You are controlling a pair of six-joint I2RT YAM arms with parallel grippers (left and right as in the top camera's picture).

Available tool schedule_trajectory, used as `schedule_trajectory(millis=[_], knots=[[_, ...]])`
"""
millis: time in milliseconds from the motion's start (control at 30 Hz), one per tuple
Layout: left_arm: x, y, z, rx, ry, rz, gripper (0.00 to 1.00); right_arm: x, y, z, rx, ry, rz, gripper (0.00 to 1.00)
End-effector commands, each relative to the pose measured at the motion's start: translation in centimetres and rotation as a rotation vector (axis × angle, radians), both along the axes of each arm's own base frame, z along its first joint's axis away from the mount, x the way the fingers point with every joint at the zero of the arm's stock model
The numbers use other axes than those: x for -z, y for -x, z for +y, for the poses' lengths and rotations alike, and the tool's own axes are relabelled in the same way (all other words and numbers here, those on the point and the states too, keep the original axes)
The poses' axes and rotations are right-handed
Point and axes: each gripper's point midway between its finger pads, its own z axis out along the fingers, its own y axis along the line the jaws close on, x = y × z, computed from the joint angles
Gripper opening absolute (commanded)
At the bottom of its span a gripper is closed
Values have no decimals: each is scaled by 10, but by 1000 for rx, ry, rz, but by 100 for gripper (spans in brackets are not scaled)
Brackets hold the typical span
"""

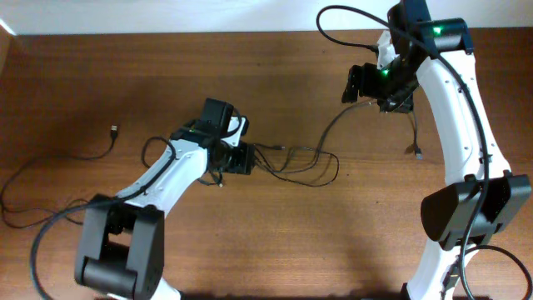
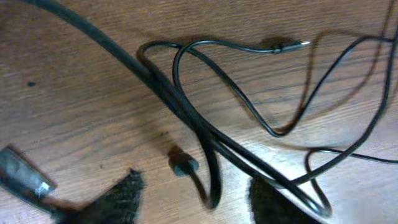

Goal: Untangle cables

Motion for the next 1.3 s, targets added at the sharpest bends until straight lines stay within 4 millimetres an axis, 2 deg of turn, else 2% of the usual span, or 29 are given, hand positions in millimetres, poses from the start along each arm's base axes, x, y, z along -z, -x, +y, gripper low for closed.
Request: schedule_trajectory(millis=[0,133,300,367,467,667,833,867,900,1000,1067,1133,1167,1233,1267], knots=[[5,-10,-1,4,-7,-22,46,-4,-3,-3,2,15,-16,89],[3,-18,-3,4,3,-56,40,-4,-3,-3,2,15,-16,89],[2,-19,-4,4,5,-63,18,-4,-3,-3,2,15,-16,89],[0,-21,-4,4,8,-71,1,-4,-3,-3,2,15,-17,89],[-13,-27,-6,4,17,-88,0,-4,-3,-3,1,15,-17,89],[-101,-44,-11,4,43,-183,0,-4,-3,-3,-15,18,-21,89],[-194,-61,-15,0,98,-381,0,-4,-3,-3,-15,18,-21,89],[-215,-67,-11,-13,107,-432,0,-4,-3,-3,-15,18,-20,89],[-235,-74,-2,-36,113,-480,0,-4,-2,-3,-15,18,-19,89],[-303,-93,44,-141,118,-636,0,-3,1,-4,-16,20,-5,89],[-346,-93,77,-190,94,-740,0,-3,1,-4,-16,20,-6,89],[-367,-88,104,-250,62,-789,0,-3,1,-4,-16,20,-6,89],[-377,-82,128,-308,28,-814,0,-3,1,-4,-16,20,-7,89],[-381,-70,167,-412,-41,-814,0,-3,1,-3,-16,20,-7,89],[-378,-66,177,-442,-65,-802,0,-3,1,-3,-17,20,-7,89]])
